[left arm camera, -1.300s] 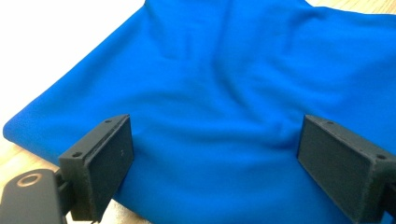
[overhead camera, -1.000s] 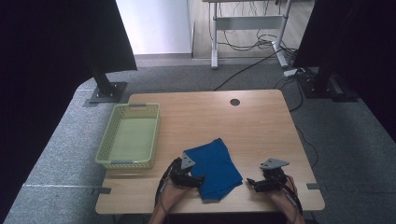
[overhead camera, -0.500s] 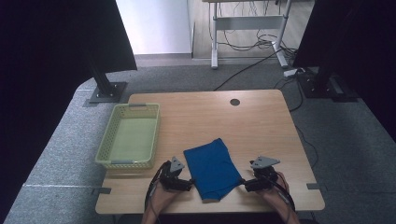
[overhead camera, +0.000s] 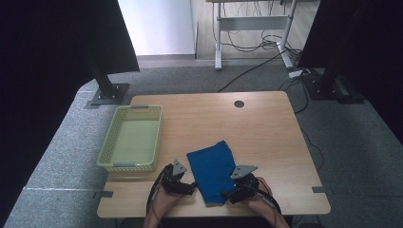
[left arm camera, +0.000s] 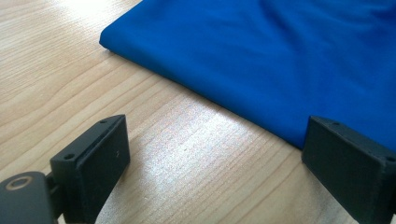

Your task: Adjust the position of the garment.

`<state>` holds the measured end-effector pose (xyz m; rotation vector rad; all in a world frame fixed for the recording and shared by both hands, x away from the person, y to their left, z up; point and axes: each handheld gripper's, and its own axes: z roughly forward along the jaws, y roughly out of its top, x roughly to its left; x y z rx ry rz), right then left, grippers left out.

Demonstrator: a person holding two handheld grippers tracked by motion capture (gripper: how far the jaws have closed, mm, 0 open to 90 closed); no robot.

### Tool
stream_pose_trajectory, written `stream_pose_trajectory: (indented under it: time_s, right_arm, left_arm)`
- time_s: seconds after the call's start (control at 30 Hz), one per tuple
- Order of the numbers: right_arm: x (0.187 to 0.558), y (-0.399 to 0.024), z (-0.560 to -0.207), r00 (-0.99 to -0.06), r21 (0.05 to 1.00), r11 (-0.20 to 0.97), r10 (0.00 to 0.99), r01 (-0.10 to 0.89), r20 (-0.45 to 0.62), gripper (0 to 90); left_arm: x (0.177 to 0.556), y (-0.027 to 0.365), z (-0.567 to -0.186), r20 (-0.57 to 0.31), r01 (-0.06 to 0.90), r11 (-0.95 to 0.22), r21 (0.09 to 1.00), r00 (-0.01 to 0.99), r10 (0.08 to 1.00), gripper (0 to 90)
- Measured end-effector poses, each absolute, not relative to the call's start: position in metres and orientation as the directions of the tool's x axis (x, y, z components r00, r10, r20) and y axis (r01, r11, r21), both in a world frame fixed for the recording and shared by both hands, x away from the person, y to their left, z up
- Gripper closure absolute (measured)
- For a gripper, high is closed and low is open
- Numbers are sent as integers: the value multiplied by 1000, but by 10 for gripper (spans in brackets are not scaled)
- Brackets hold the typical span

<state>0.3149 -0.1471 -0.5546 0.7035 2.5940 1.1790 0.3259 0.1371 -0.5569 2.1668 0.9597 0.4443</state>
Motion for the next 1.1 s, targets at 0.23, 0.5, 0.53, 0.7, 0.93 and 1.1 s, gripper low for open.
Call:
stream_pose_trajectory:
  time_s: [0.23, 0.5, 0.53, 0.7, 0.93, 1.1]
  right_arm:
    - [316, -150, -559, -856, 739, 583, 516, 338, -15, 137]
    - [322, -166, -559, -796, 747, 538, 605, 391, -19, 154]
    - [323, -169, -559, -785, 747, 531, 619, 400, -20, 154]
    - [326, -180, -560, -739, 751, 497, 674, 434, -20, 154]
    - [324, -193, -552, -738, 776, 449, 675, 443, 31, 148]
    - [322, -209, -552, -710, 759, 447, 703, 475, 31, 145]
  left_arm:
    - [326, 136, -557, 22, 507, -460, 729, 655, 755, 75]
    - [327, 136, -557, 22, 509, -458, 729, 651, 759, 75]
    - [327, 136, -557, 22, 509, -458, 729, 651, 759, 75]
    - [327, 136, -557, 23, 510, -458, 728, 650, 760, 75]
    - [327, 136, -557, 23, 511, -457, 728, 649, 761, 75]
    - [327, 135, -557, 22, 511, -456, 728, 648, 762, 75]
